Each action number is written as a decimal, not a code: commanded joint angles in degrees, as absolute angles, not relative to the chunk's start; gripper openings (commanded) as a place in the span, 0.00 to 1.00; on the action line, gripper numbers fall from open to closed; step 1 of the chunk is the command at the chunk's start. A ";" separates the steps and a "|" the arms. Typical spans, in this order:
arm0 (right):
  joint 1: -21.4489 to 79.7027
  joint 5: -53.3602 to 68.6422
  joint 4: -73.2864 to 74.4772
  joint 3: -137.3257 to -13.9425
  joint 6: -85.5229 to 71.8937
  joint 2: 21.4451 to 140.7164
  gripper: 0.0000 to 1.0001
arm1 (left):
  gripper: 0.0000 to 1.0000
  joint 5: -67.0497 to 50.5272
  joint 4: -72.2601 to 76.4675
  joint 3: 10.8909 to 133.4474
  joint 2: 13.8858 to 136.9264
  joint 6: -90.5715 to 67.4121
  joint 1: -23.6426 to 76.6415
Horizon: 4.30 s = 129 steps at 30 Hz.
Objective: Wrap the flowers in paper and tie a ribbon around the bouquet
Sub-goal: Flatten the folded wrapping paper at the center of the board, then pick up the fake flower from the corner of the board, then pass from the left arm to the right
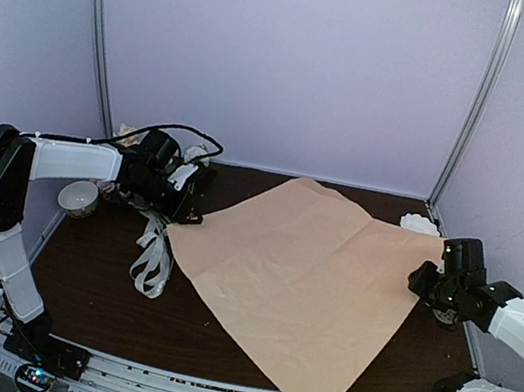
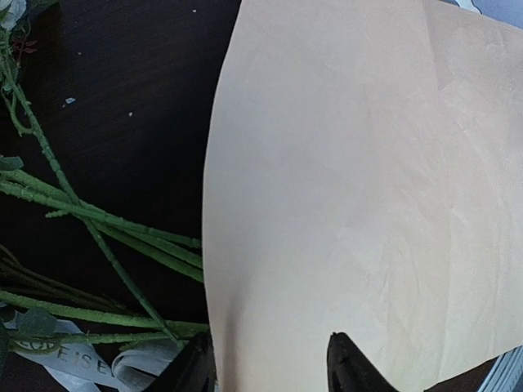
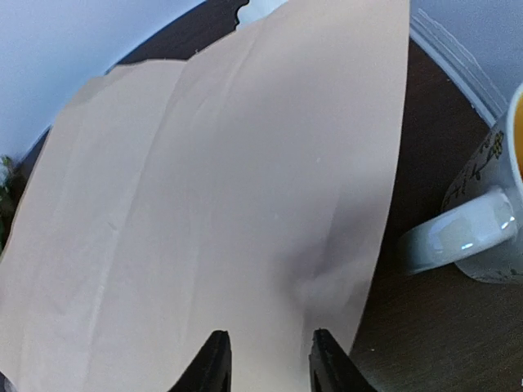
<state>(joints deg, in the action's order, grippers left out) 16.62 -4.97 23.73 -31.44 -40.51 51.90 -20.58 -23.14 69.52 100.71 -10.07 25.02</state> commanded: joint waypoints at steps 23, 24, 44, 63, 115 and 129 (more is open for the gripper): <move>20.16 -12.22 26.98 -38.46 -35.40 52.28 0.47 | 0.45 -0.32 -18.14 70.60 102.53 -28.98 10.49; 20.34 -12.22 26.65 -38.29 -35.26 52.56 0.47 | 0.46 0.31 -18.26 70.61 102.89 -28.74 10.42; 22.27 -12.22 24.09 -38.70 -34.32 56.82 0.46 | 0.53 5.54 -11.74 63.96 100.25 -31.25 4.24; 23.12 -12.63 24.30 -40.19 -32.45 60.13 0.47 | 0.62 7.88 -13.82 76.45 111.87 -27.41 3.38; 52.15 10.53 -4.05 -57.00 -14.23 66.84 0.49 | 0.00 -9.75 7.02 67.80 55.65 -5.29 23.81; 62.89 13.85 -10.46 -79.78 -18.20 91.34 0.85 | 0.00 -14.59 13.64 68.42 60.61 -13.04 33.46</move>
